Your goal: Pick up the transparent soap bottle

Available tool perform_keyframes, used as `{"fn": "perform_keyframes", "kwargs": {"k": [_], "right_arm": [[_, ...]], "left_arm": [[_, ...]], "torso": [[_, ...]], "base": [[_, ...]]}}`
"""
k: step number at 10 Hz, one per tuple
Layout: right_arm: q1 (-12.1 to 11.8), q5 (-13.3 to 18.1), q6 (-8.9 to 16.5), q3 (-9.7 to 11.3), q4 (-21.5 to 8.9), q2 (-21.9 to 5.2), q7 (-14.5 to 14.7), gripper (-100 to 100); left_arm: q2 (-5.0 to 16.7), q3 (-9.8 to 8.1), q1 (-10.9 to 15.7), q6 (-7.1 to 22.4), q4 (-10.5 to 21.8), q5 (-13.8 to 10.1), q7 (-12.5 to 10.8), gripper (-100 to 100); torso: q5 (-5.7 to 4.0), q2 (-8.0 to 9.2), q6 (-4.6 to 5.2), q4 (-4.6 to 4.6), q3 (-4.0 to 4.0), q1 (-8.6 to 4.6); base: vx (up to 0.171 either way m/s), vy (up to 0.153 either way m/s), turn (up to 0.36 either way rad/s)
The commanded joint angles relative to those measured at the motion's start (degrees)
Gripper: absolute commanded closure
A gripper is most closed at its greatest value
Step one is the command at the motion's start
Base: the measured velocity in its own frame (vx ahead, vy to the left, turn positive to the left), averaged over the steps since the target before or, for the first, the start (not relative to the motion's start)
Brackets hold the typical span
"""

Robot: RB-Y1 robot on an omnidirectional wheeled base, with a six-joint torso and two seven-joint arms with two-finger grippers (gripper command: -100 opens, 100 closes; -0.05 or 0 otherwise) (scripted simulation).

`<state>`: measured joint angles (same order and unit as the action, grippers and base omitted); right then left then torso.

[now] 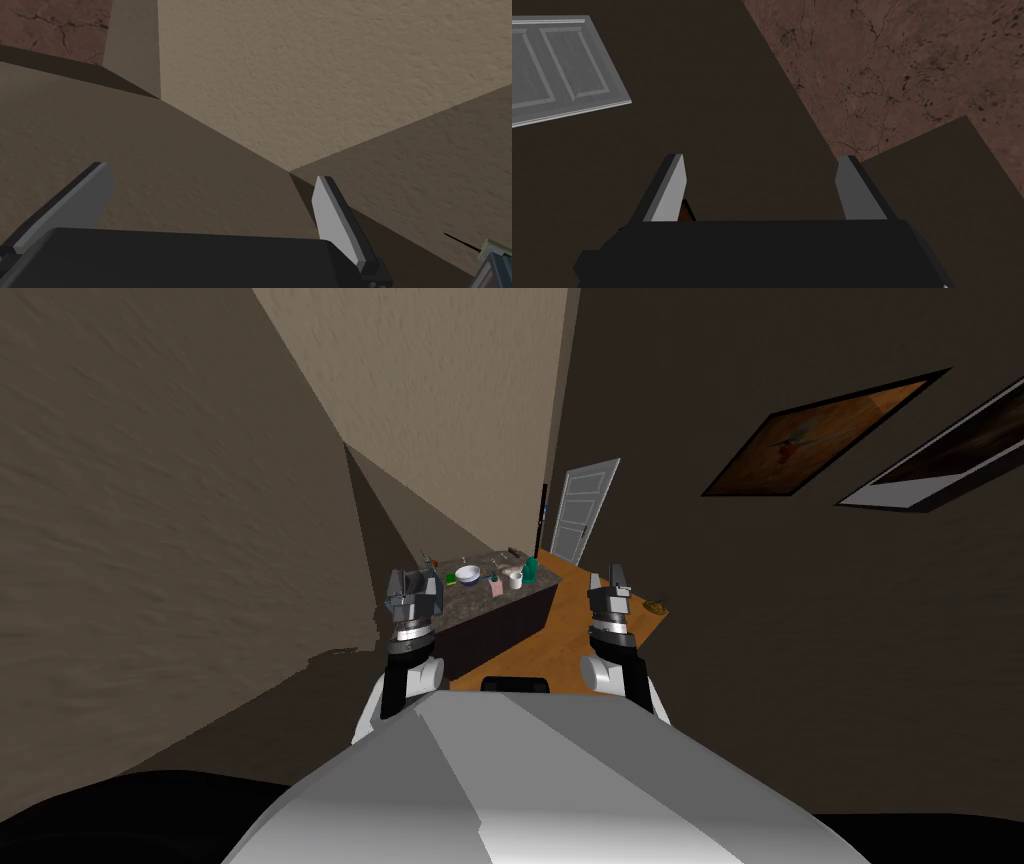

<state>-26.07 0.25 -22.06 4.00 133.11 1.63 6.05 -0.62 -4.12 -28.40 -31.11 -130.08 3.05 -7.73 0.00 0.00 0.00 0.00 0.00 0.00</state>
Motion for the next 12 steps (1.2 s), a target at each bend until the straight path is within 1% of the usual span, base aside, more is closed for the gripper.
{"fn": "perform_keyframes", "kwargs": {"k": [1, 4, 5, 6, 7, 8, 9, 10, 11, 12], "right_arm": [[0.0, 0.0, 0.0, 0.0, 0.0, 0.0, 0.0, 0], [0.0, 0.0, 0.0, 0.0, 0.0, 0.0, 0.0, 0], [0.0, 0.0, 0.0, 0.0, 0.0, 0.0, 0.0, 0], [0.0, 0.0, 0.0, 0.0, 0.0, 0.0, 0.0, 0], [0.0, 0.0, 0.0, 0.0, 0.0, 0.0, 0.0, 0], [0.0, 0.0, 0.0, 0.0, 0.0, 0.0, 0.0, 0], [0.0, 0.0, 0.0, 0.0, 0.0, 0.0, 0.0, 0], [0.0, 0.0, 0.0, 0.0, 0.0, 0.0, 0.0, 0], [0.0, 0.0, 0.0, 0.0, 0.0, 0.0, 0.0, 0], [0.0, 0.0, 0.0, 0.0, 0.0, 0.0, 0.0, 0]], "left_arm": [[2.5, -0.32, 1.1, 2.2, 0.3, -1.0, -0.1, -100], [6.1, -1.09, 3.9, 7.0, 1.2, -3.2, -0.4, -100], [6.1, -1.09, 3.9, 7.8, 1.2, -3.2, -0.4, -100], [7.2, -1.43, 5.1, 9.9, 1.5, -4.2, -0.5, -100], [7.2, -1.43, 5.1, 10.3, 1.5, -4.2, -0.5, -100], [8.4, -1.80, 6.4, 12.7, 1.9, -5.3, -0.6, -100], [8.4, -1.80, 6.4, 13.2, 1.9, -5.3, -0.6, -100], [9.5, -2.21, 7.9, 15.4, 2.3, -6.4, -0.7, -100], [9.5, -2.21, 7.9, 16.3, 2.3, -6.4, -0.7, -100], [10.7, -2.65, 9.4, 18.1, 2.7, -7.6, -0.8, -100]], "torso": [[0.00, 0.00, 0.00, 0.00, 0.00, 0.00], [0.00, 0.10, 0.00, 0.02, 0.06, -0.01], [0.00, 0.10, 0.00, 0.02, 0.06, -0.02], [0.00, 0.07, 0.00, 0.02, 0.04, -0.02], [0.00, 0.06, 0.00, 0.01, 0.03, 0.00], [0.00, 0.04, 0.00, 0.01, 0.03, -0.01], [0.00, 0.04, 0.00, 0.01, 0.02, -0.02], [0.00, 0.04, 0.00, 0.01, 0.03, -0.03], [-0.01, 0.04, 0.00, 0.01, 0.02, -0.04], [-0.01, 0.04, 0.00, 0.01, 0.02, -0.05]], "base": [[-0.015, -0.003, 0.047], [-0.031, -0.008, 0.065], [-0.019, -0.006, 0.020], [-0.017, -0.005, 0.043], [-0.011, -0.004, 0.031], [-0.014, -0.007, 0.056], [-0.013, -0.008, 0.026], [-0.013, -0.013, 0.058], [-0.012, -0.014, 0.036], [-0.015, -0.017, 0.065]]}}
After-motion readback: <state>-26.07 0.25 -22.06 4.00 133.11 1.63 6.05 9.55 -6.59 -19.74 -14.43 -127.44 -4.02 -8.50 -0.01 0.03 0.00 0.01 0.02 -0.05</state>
